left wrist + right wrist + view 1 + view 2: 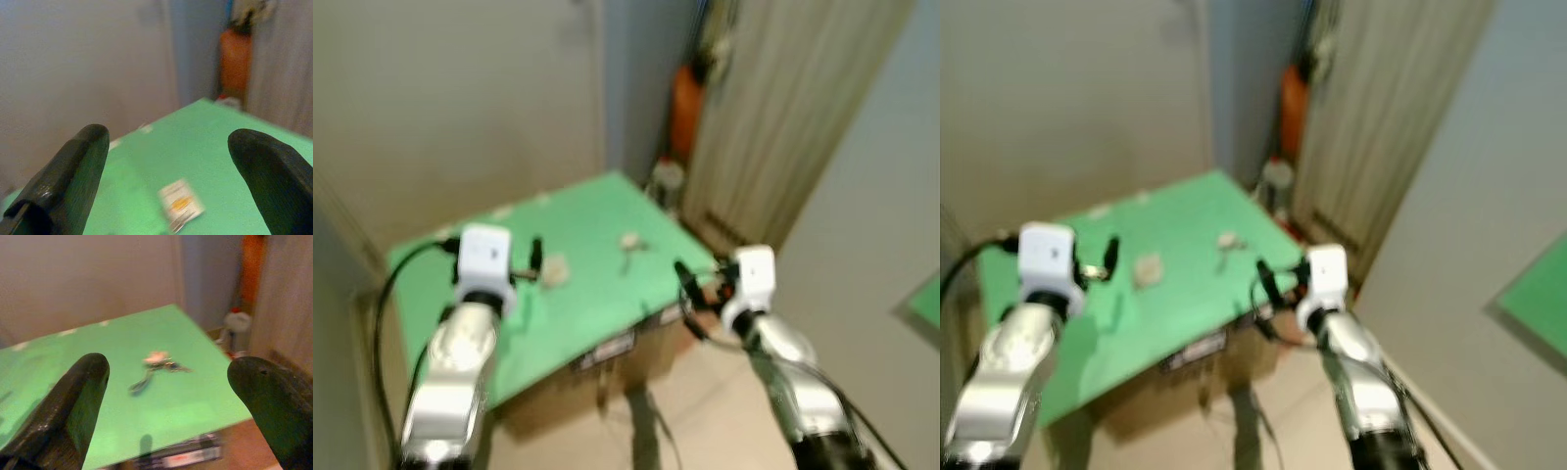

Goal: Hang keys on a hook

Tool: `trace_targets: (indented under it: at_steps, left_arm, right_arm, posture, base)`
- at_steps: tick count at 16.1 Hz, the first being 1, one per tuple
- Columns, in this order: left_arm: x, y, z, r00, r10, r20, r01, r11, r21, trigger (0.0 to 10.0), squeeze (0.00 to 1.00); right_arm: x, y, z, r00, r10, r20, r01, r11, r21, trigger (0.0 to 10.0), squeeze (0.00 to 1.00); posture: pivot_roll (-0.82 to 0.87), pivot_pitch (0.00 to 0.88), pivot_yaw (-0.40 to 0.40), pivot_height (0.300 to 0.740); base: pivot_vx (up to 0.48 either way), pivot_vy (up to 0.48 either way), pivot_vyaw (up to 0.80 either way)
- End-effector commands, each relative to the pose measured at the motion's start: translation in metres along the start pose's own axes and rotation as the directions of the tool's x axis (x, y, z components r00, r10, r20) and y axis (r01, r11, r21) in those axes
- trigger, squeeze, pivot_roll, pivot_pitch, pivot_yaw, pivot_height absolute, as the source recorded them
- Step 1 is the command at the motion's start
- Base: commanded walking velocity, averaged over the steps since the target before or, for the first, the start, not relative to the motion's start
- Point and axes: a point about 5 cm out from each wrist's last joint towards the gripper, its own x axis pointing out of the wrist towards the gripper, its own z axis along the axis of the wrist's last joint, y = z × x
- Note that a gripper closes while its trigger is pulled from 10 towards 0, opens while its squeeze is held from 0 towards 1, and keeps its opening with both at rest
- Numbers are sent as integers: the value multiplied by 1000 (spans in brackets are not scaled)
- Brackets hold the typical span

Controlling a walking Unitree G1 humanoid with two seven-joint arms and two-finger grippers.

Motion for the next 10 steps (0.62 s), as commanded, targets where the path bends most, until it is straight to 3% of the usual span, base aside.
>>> trace_targets:
  at_steps: [1, 3, 6, 10]
  left_arm:
    - [-1, -5, -1, 1000, -5, -3, 5, 1000, -4, 10000, 0]
    - [0, -3, -4, 999, 29, -27, -29, 1000, 3, 10000, 0]
    - [7, 17, -26, 982, 150, -118, -152, 988, -5, 10000, 0]
    - [12, 6, -40, 987, 112, -117, -113, 994, 0, 10000, 0]
  right_arm:
    - [-5, -9, 2, 1000, -28, 5, 28, 1000, -8, 10000, 0]
    - [-6, -9, 2, 1000, -27, 3, 27, 1000, -7, 10000, 0]
    - [-12, -10, 0, 999, -30, -9, 30, 999, -10, 10000, 0]
    - [-35, -22, 2, 999, -40, -27, 39, 999, -38, 10000, 0]
  posture:
    - [60, 0, -5, 740]
    - [59, 0, -6, 740]
    - [41, 0, -18, 740]
    - [-20, 0, -60, 740]
  base:
    - [480, 0, 0]
    - [240, 0, 0]
    - [0, 0, 0]
    - [0, 0, 0]
